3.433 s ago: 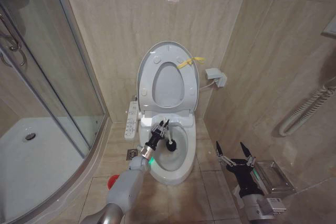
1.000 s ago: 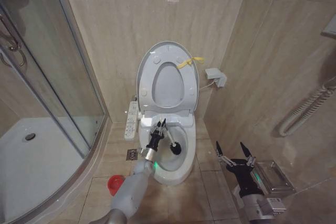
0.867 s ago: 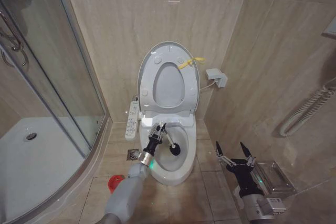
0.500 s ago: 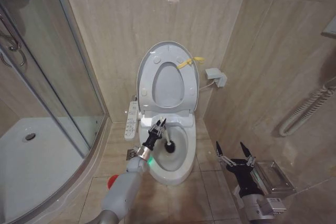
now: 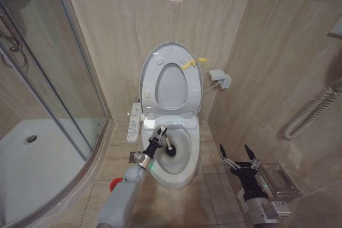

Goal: Open the toilet lid, clean the toilet bowl with a toilet brush, close the toilet lid, and flush.

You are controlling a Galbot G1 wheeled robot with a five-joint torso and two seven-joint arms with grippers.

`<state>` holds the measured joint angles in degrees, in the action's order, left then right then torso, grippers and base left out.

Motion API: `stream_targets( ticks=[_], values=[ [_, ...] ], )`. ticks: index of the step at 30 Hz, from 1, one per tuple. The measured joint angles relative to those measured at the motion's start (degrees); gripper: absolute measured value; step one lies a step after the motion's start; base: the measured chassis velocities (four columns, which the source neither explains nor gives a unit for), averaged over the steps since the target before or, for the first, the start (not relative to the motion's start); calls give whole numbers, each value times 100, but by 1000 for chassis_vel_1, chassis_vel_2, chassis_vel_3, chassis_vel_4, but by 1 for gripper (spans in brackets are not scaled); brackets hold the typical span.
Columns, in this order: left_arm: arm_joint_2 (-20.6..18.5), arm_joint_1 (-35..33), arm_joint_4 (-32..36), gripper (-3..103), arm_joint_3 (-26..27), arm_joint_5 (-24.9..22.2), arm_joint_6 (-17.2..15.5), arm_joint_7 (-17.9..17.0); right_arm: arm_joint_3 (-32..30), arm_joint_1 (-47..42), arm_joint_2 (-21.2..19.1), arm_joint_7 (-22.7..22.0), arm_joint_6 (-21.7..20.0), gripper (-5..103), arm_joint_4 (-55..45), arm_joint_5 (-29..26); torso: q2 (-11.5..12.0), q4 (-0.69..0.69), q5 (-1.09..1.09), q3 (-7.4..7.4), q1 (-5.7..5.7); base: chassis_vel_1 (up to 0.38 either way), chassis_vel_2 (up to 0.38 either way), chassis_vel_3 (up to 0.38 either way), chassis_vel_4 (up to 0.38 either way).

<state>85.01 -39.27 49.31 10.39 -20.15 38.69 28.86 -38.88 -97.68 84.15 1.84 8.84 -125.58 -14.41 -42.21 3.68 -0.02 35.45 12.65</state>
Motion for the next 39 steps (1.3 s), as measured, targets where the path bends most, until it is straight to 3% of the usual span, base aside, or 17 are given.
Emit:
stream_targets(
  ticks=[5,8,13,17,20,21,24,26,33,37,39],
  values=[
    [-47,63,149,22,5,190,23,-102,0,0,0,0,0,100,0,0,0,-1,1,0,0,0,0,0,0],
    [25,132,-38,22,34,693,16,-143,0,0,0,0,0,100,0,0,0,1,1,0,0,0,0,0,0],
    [144,72,-240,22,36,762,-155,-160,0,0,0,0,0,100,0,0,0,-1,1,0,0,0,0,0,0],
    [155,-57,-102,22,-26,201,-229,-161,0,0,0,0,0,100,0,0,0,-4,1,0,0,0,0,0,0],
    [99,-67,219,22,-130,-637,-161,-80,0,0,0,0,0,100,0,0,0,-1,2,0,0,0,0,0,0],
    [99,-67,219,22,-130,-637,-161,-80,0,0,0,0,0,100,0,0,0,-1,2,0,0,0,0,0,0],
    [76,-66,348,22,-200,-1300,-263,-7,0,0,0,0,0,100,0,0,0,-1,2,0,0,0,0,0,0],
    [80,-63,296,22,-187,-1282,-269,20,0,0,0,0,0,100,0,0,0,-1,2,0,0,0,0,0,0],
    [44,-79,-156,22,30,-292,-94,10,0,0,0,0,0,100,0,0,0,-2,1,0,0,0,0,0,0],
    [0,-137,60,22,38,-228,-26,-33,0,0,0,0,0,100,0,0,0,-3,1,0,0,0,0,0,0],
    [-3,-139,249,22,7,-414,41,-31,0,0,0,0,0,100,0,0,0,-2,1,0,0,0,0,0,0]
  ],
)
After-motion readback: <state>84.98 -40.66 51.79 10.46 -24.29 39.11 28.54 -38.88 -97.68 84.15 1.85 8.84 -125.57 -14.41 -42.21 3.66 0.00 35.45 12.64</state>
